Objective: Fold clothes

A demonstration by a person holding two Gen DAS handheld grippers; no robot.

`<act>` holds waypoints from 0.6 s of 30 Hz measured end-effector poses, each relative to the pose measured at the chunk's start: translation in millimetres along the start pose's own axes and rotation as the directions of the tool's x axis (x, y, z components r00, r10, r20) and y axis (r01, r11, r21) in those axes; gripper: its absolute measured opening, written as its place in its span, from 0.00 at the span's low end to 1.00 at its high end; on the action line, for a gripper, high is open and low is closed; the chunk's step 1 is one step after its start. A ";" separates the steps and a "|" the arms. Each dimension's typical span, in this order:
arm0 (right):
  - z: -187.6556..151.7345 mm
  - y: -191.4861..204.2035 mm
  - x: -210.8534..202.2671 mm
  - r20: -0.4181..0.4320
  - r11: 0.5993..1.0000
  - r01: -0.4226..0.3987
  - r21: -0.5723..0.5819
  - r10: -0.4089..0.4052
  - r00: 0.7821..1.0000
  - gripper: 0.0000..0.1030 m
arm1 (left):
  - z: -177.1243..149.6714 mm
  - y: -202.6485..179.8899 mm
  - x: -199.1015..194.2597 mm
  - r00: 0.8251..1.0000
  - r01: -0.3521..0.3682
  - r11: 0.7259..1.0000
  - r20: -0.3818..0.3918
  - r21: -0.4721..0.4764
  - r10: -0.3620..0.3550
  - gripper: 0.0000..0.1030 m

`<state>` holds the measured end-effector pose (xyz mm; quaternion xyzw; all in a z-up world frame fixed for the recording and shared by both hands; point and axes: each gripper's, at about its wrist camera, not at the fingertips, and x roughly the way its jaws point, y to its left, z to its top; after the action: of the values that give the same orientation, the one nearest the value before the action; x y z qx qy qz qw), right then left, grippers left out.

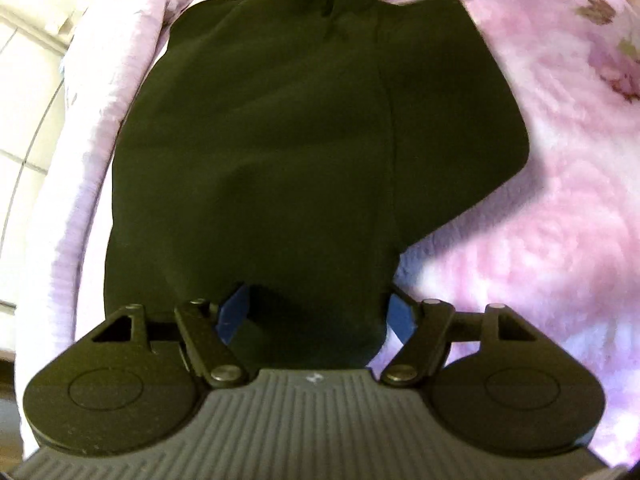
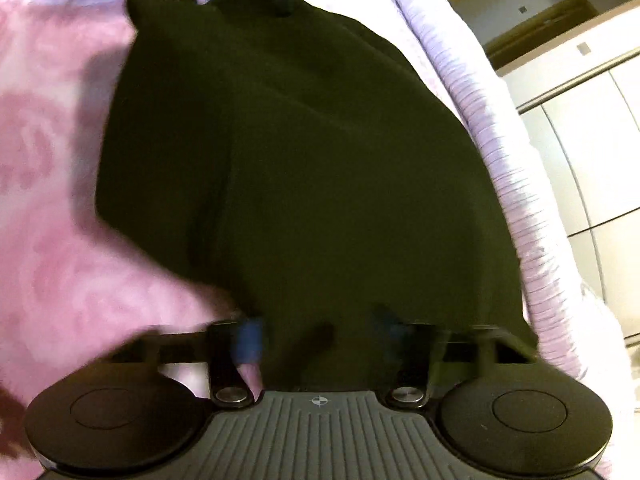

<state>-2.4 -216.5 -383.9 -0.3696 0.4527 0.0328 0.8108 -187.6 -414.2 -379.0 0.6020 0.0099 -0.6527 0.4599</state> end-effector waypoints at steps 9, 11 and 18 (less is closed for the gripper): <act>24.5 -57.4 -73.4 0.039 0.977 0.104 0.184 -0.113 0.993 0.02 | 2.6 57.1 -68.4 0.990 -0.126 0.981 0.046 -0.147 0.135 0.04; 35.2 -71.2 -110.6 0.052 0.961 0.178 0.211 -0.193 0.980 0.02 | 3.9 84.6 -111.9 0.972 -0.188 0.960 0.102 -0.209 0.213 0.04; 98.4 -95.4 -285.4 0.046 0.802 0.486 0.348 -0.532 0.845 0.02 | 6.1 148.0 -295.4 0.829 -0.358 0.893 0.349 -0.271 0.438 0.04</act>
<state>-63.4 -143.4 -81.9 -0.3366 0.2769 -0.2349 0.8688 -145.3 -329.1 -62.5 0.3961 -0.1470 -0.6470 0.6347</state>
